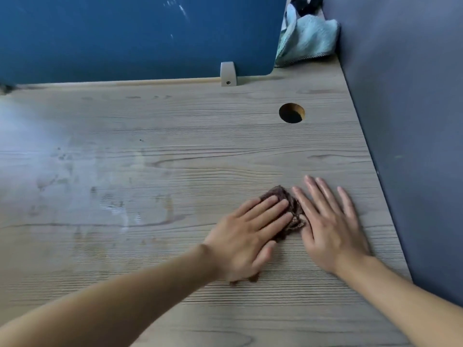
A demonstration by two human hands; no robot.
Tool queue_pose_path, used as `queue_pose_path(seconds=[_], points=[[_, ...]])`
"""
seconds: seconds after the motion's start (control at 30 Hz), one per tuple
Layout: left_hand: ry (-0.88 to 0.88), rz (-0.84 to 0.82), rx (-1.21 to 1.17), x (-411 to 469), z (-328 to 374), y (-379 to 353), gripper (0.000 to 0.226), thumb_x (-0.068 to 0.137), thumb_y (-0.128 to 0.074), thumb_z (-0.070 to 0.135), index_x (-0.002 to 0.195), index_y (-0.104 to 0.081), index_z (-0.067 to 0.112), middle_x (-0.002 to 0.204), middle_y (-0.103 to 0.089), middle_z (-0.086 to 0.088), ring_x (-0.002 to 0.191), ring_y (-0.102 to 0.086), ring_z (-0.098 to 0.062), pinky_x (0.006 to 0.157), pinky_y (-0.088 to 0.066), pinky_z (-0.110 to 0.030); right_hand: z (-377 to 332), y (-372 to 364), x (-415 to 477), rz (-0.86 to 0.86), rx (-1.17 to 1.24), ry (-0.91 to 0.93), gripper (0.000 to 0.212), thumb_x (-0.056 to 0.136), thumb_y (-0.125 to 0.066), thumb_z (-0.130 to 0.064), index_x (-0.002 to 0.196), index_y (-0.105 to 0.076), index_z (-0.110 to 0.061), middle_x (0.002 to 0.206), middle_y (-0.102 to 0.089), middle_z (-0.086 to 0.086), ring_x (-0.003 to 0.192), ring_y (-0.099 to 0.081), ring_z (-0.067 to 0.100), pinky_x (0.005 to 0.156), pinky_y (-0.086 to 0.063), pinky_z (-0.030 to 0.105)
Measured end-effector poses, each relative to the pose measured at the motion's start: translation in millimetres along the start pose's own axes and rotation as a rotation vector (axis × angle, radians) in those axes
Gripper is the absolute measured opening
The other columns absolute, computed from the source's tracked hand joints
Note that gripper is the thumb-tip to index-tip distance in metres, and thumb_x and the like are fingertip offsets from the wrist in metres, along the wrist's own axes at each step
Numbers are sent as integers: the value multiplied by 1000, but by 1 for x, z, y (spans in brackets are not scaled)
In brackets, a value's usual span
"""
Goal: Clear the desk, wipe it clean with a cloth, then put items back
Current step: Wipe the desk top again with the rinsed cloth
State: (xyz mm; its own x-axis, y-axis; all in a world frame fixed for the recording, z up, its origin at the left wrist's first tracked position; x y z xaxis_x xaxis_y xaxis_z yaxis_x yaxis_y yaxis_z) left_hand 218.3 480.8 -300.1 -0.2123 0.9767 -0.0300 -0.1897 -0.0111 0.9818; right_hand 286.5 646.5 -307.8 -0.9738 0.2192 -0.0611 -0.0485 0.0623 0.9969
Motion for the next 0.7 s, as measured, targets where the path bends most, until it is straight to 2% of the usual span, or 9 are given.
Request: queue_pose_path(seconds=[0.07, 0.17, 0.2, 0.27, 0.37, 0.47, 0.53, 0.63, 0.7], points=[[112, 29, -7, 13, -48, 7, 61, 100, -24, 40, 157, -26, 22, 165, -18, -2, 154, -9, -18, 125, -11, -41, 0, 1, 1, 0, 12, -20, 61, 97, -25, -39, 155, -30, -23, 165, -19, 3, 153, -15, 19, 121, -16, 54], [636, 124, 18, 28, -114, 19, 68, 95, -9, 44, 158, -19, 21, 166, -12, -2, 154, -3, -15, 125, -4, -37, 0, -2, 0, -4, 19, -19, 59, 100, -19, -42, 157, -19, -26, 166, -12, 0, 154, -7, 17, 122, -11, 52], [715, 143, 32, 28, -110, 18, 68, 96, -10, 44, 158, -20, 18, 166, -13, -3, 154, -3, -16, 125, -4, -38, 1, -3, 1, -4, 20, -22, 58, 100, -19, -42, 157, -18, -27, 166, -11, 0, 154, -6, 16, 123, -10, 51], [651, 172, 41, 22, -71, 12, 65, 99, -17, 43, 158, -23, 14, 165, -16, -6, 154, -4, -20, 125, -8, -41, 1, -4, 0, -5, 16, -25, 59, 100, -19, -42, 157, -21, -26, 166, -13, 1, 153, -9, 17, 122, -10, 51], [290, 110, 22, -10, 17, 2, 62, 102, -27, 41, 157, -25, 12, 165, -16, -7, 154, -4, -23, 124, -14, -44, 1, -2, 1, 3, 18, -24, 61, 97, -22, -40, 156, -29, -25, 165, -18, 3, 153, -14, 19, 122, -12, 52], [75, 26, -3, -25, 26, -4, 59, 102, -29, 37, 158, -24, 17, 165, -15, -3, 154, -5, -18, 125, -11, -40, 0, -1, 1, 12, 18, -15, 62, 97, -21, -39, 155, -30, -24, 165, -19, 4, 152, -15, 20, 121, -13, 53], [202, 55, 16, -10, -6, 1, 58, 101, -25, 37, 157, -26, 20, 165, -18, -1, 154, -8, -15, 125, -8, -36, 0, -1, 1, 21, 32, -12, 61, 98, -20, -40, 155, -31, -23, 165, -20, 4, 152, -16, 20, 121, -14, 53], [707, 159, 13, 11, -58, 13, 63, 98, -14, 41, 158, -21, 22, 166, -13, 0, 153, -3, -13, 125, -1, -33, 0, -3, -1, 12, 22, -5, 61, 99, -17, -42, 156, -27, -24, 165, -17, 4, 153, -13, 19, 122, -12, 53], [793, 191, 20, 12, -45, 8, 64, 99, -14, 41, 158, -23, 18, 166, -15, -2, 154, -5, -16, 125, -5, -37, 1, -2, 2, 15, 28, -15, 62, 98, -15, -42, 156, -27, -25, 165, -16, 4, 153, -12, 19, 122, -11, 52]])
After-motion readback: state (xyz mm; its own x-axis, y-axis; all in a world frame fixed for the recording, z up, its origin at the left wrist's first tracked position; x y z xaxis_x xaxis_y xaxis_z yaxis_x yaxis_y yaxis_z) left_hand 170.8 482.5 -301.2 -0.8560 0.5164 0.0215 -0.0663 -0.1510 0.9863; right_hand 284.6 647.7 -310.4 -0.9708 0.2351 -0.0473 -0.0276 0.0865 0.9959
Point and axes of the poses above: each hand's wrist, its own x-axis towards the middle knuckle, its own y-axis out of the back of the hand, z = x × y, the point moved 5 cm from there along x, towards the middle knuckle
